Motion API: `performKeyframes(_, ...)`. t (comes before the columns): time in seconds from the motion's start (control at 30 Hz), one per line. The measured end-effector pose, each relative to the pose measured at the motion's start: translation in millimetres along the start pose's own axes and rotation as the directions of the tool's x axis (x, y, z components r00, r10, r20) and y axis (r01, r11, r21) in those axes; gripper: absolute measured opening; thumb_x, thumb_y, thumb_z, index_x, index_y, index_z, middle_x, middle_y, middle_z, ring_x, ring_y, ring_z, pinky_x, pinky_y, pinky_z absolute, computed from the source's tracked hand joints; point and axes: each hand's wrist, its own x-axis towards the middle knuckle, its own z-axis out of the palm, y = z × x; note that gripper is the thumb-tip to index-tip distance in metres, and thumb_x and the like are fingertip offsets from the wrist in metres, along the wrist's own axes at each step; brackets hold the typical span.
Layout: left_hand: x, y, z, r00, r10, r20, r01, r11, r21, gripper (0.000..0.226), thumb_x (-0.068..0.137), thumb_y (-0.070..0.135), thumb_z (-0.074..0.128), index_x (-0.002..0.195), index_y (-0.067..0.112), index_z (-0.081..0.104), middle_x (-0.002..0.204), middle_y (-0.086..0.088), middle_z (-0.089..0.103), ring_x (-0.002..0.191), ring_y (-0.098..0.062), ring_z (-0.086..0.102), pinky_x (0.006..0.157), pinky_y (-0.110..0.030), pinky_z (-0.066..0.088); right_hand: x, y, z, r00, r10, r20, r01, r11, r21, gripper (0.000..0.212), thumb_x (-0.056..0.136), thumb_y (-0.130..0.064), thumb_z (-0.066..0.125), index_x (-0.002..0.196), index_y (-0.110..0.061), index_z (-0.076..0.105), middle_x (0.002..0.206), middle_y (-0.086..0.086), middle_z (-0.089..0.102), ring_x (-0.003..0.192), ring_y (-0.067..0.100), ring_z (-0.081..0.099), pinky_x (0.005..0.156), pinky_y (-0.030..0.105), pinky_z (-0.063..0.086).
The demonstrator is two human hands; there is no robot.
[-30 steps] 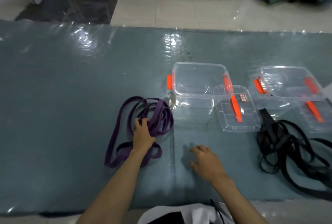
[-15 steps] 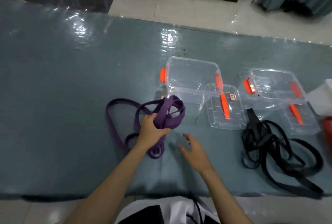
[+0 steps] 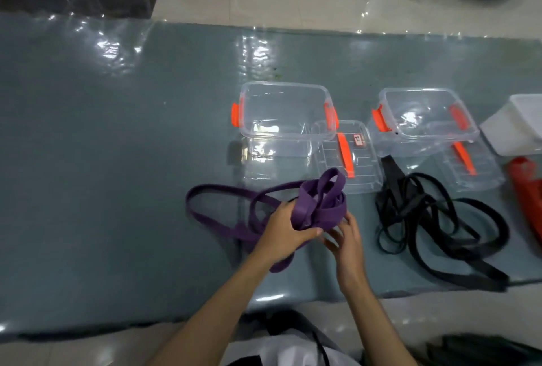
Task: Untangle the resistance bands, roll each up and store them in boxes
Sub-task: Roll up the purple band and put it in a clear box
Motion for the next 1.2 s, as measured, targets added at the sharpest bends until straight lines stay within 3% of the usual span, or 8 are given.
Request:
performKeyframes(0.2, -3, -32, 7, 0.986, -0.15, -0.067, 0.164, 0.924, 0.346, 0.046, 0.094, 0.035, 0.075, 0.136, 0.021, 0.059, 0.133, 0.005, 0.05, 0.118, -0.015, 0.057, 0.098, -0.024, 0.04, 24, 22, -15, 0.963, 0.271, 0.007, -0.271, 0.963, 0.003, 0.027, 0.11, -0.03, 0.043, 0.117, -0.023, 0.068, 0.108, 0.002, 0.074, 0.088, 0.012, 0.067, 0.076, 0.031, 0.052)
performKeyframes(0.33, -24, -51, -16, 0.959, -0.208, -0.194, 0.272, 0.867, 0.417, 0.056, 0.097, 0.034, 0.074, 0.147, 0.023, 0.052, 0.149, 0.006, 0.038, 0.123, -0.008, 0.05, 0.102, -0.022, 0.037, 40, 36, -24, 0.967, 0.252, 0.037, -0.248, 0.965, -0.083, 0.009, 0.105, -0.018, 0.061, 0.108, -0.019, 0.068, 0.116, 0.013, 0.075, 0.092, 0.017, 0.071, 0.079, 0.031, 0.057)
performKeyframes(0.53, -44, -72, -52, 0.832, -0.198, -0.518, 0.366, 0.898, 0.245, 0.039, 0.101, 0.015, 0.068, 0.139, 0.008, 0.062, 0.145, -0.01, 0.05, 0.122, -0.029, 0.062, 0.115, -0.045, 0.045, 64, 41, -26, 0.975, 0.184, 0.124, -0.137, 0.939, -0.316, 0.027, 0.103, -0.021, 0.065, 0.128, -0.011, 0.069, 0.12, 0.011, 0.075, 0.111, 0.031, 0.07, 0.097, 0.048, 0.057)
performKeyframes(0.63, -50, -84, -66, 0.731, -0.2, -0.653, 0.424, 0.883, 0.203, 0.034, 0.102, 0.008, 0.065, 0.135, 0.004, 0.063, 0.135, -0.013, 0.056, 0.121, -0.032, 0.061, 0.113, -0.049, 0.045, 71, 38, -35, 0.987, 0.125, 0.098, -0.07, 0.896, -0.439, 0.024, 0.104, -0.022, 0.064, 0.122, -0.009, 0.071, 0.116, 0.013, 0.076, 0.103, 0.027, 0.069, 0.085, 0.033, 0.048)
performKeyframes(0.83, -42, -104, -77, 0.488, -0.565, -0.665, 0.686, 0.719, -0.108, 0.061, 0.093, 0.011, 0.074, 0.145, -0.007, 0.047, 0.147, -0.03, 0.049, 0.133, -0.043, 0.053, 0.113, -0.045, 0.043, 86, 36, -53, 0.98, 0.11, 0.164, 0.042, 0.697, -0.716, 0.06, 0.109, -0.028, 0.055, 0.157, 0.002, 0.036, 0.146, 0.029, 0.056, 0.134, 0.043, 0.055, 0.111, 0.05, 0.045)
performKeyframes(0.97, -30, -107, -84, 0.452, -0.634, -0.628, 0.705, 0.685, -0.184, 0.061, 0.087, 0.008, 0.08, 0.138, -0.004, 0.05, 0.141, -0.028, 0.054, 0.123, -0.039, 0.06, 0.098, -0.038, 0.048, 93, 31, -50, 0.974, 0.103, 0.199, 0.102, 0.59, -0.801, 0.064, 0.108, -0.032, 0.057, 0.16, -0.003, 0.035, 0.146, 0.029, 0.056, 0.135, 0.042, 0.054, 0.11, 0.048, 0.046)
performKeyframes(1.1, -18, -95, -94, 0.501, -0.726, -0.472, 0.587, 0.685, -0.431, 0.016, 0.094, -0.003, 0.07, 0.105, 0.007, 0.064, 0.086, -0.02, 0.069, 0.055, -0.018, 0.058, 0.043, -0.019, 0.044, 98, 26, -52, 0.989, 0.056, 0.136, 0.083, 0.547, -0.833, 0.042, 0.102, -0.022, 0.066, 0.137, 0.0, 0.057, 0.13, 0.028, 0.062, 0.124, 0.042, 0.058, 0.103, 0.048, 0.049)
performKeyframes(1.2, -9, -68, -109, 0.582, -0.649, -0.49, 0.378, 0.75, -0.543, 0.019, 0.096, 0.0, 0.067, 0.086, 0.016, 0.065, 0.074, -0.007, 0.061, 0.057, -0.015, 0.047, 0.042, -0.018, 0.037, 96, 20, -51, 0.995, 0.005, 0.099, 0.078, 0.58, -0.811, 0.044, 0.097, -0.015, 0.068, 0.137, -0.006, 0.053, 0.137, 0.027, 0.055, 0.127, 0.041, 0.048, 0.105, 0.047, 0.042)
